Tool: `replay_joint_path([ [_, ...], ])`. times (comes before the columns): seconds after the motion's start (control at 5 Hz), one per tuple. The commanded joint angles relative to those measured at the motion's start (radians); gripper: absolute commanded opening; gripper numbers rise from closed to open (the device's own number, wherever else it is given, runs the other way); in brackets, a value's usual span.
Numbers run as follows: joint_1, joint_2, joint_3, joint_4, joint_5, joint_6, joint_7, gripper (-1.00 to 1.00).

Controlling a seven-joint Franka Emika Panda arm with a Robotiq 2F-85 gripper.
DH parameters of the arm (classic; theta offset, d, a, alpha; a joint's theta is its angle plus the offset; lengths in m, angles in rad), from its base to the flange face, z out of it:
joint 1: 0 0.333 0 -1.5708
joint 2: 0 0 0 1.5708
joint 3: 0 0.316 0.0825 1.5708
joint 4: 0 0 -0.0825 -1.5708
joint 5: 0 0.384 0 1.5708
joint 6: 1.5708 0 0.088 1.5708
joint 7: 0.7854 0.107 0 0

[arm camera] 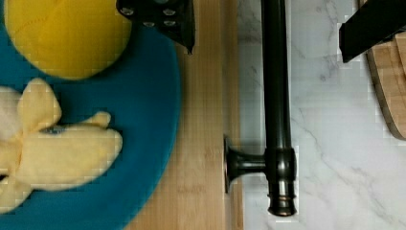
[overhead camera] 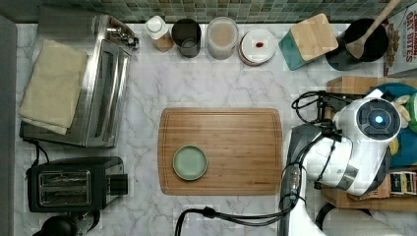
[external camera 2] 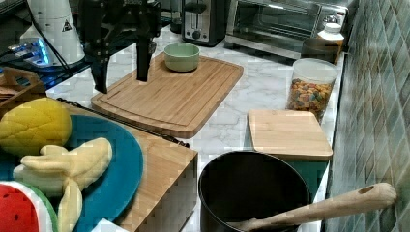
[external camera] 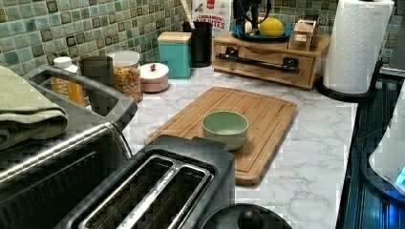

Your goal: Open the drawer.

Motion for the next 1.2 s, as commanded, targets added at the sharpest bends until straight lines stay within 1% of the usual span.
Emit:
replay_joint_path([
  [0.2,0.032,-0.04,0.038,-0.093,0.078,0.049,0.018,1.0],
  [0.4,0.045,-0.015,0.017,-0.089,0.056,0.068,0.016,1.0],
  [0.6,0.032,0.024,0.004,-0.091,0.057,0.109,-0.005,1.0],
  [0.8,0.05,0.025,-0.024,-0.134,-0.029,0.176,0.096,1.0],
  [1.0,0.044,0.045,-0.036,-0.16,-0.042,0.243,0.116,1.0],
  [1.2,0.039,0.056,-0.028,-0.201,0.004,0.295,0.168,1.0],
])
